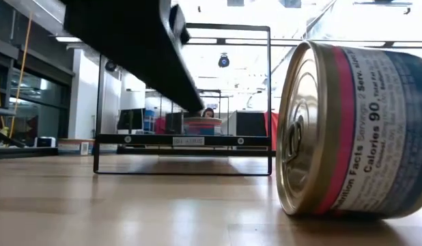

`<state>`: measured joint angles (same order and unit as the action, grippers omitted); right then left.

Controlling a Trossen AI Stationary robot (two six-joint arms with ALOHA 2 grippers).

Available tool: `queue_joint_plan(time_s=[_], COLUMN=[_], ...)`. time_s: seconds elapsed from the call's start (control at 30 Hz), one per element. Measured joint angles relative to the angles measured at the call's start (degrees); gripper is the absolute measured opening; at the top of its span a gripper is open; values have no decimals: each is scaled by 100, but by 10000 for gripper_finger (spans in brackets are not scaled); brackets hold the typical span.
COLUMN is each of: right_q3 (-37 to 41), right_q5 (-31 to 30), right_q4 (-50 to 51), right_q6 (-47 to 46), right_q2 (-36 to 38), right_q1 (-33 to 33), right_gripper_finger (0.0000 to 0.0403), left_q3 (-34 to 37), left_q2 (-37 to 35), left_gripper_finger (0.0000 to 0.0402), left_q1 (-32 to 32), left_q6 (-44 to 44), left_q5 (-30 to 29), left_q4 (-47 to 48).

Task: Stack canned seafood by type on shelf
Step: Stack the blue pink tuna can on top of the other blue pink tuna can on the shelf

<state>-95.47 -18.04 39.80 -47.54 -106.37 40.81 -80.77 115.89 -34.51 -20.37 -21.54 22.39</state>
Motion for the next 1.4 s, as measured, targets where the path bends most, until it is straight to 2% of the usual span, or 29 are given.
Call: queue_joint_plan(time_s=[0.1,0.2,0.43,0.53,0.7,0.83,1.0,1.17,1.27,1.4], right_q3=[-629,-999,-1173,-1135,-1122,-1122,-1122,-1122,-1122,-1118], right_q5=[25,198,364,356,487,411,202,723,892,809], right_q4=[969,1281,1117,1174,1664,1805,2245,2552,2197,1809], right_q6=[-221,-1196,-3354,-3972,-4465,-4816,-5486,-5945,-5958,-6008], right_q2=[-388,-645,-922,-916,-931,-931,-958,-1190,-1389,-1516], right_q1=[-76,-142,-157,-152,-222,-226,-238,-413,-539,-675], right_gripper_finger=[0,0,0,0,7,60,184,296,330,343], left_q3=[367,988,2692,3031,3141,3135,3133,3125,3128,3128], left_q2=[-408,-971,-2211,-2453,-2491,-2494,-2496,-2498,-2498,-2498], left_gripper_finger=[0,0,0,0,0,0,0,0,0,0], left_q1=[9,-11,-260,-310,-318,-307,-296,-296,-296,-296], left_q6=[-76,-474,-1383,-1534,-1514,-1481,-1112,-1002,-1082,-1107], left_q5=[-74,-159,-143,-167,-43,172,756,1305,1423,1495], left_q4=[-8,-207,-2219,-2763,-2929,-3034,-3467,-3667,-3642,-3689])
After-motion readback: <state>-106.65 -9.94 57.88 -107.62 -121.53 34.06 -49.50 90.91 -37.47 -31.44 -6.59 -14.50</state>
